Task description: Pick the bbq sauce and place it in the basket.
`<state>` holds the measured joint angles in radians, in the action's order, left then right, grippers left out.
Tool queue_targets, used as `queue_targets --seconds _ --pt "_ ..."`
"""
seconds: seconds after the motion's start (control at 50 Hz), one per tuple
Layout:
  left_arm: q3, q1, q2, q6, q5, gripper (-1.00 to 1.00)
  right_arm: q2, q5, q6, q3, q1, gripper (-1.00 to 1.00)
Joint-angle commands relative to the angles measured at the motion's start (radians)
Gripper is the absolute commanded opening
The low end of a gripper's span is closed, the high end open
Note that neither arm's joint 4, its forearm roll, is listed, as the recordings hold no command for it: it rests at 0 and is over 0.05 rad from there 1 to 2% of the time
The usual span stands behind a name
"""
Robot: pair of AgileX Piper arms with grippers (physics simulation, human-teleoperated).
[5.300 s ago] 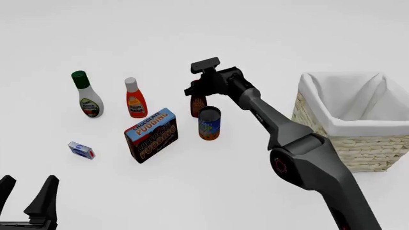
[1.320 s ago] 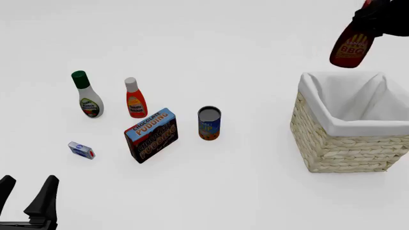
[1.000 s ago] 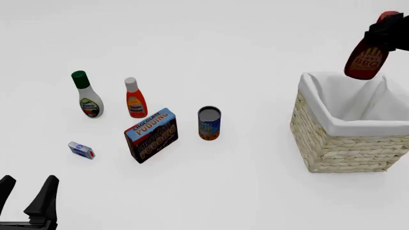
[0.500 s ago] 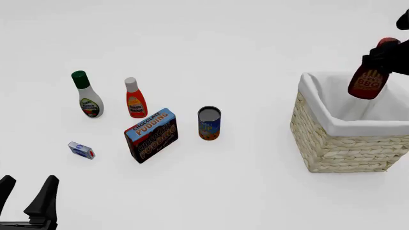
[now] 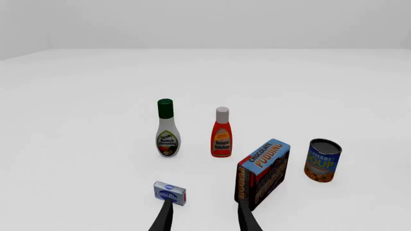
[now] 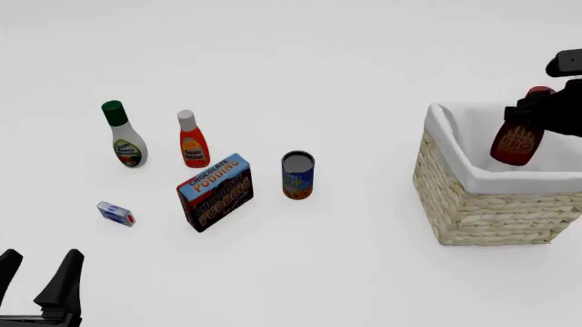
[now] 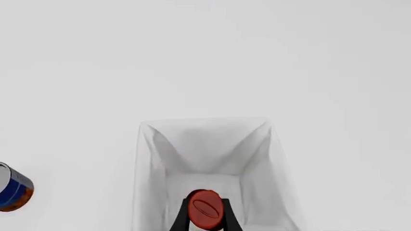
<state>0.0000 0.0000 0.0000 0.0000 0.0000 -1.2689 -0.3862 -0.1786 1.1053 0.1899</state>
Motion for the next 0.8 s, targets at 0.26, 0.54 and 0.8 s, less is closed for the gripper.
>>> queue_targets --seconds 0.26,0.54,0.8 --pt "0.000 0.000 0.000 0.000 0.000 1.00 -0.096 0.099 0.025 -0.049 0.006 -1.00" --pt "0.000 0.000 0.000 0.000 0.000 1.00 -0.172 0.151 0.029 -0.060 0.014 -1.00" --pt "0.000 0.000 0.000 0.000 0.000 1.00 -0.225 0.171 0.028 -0.042 0.016 -1.00"
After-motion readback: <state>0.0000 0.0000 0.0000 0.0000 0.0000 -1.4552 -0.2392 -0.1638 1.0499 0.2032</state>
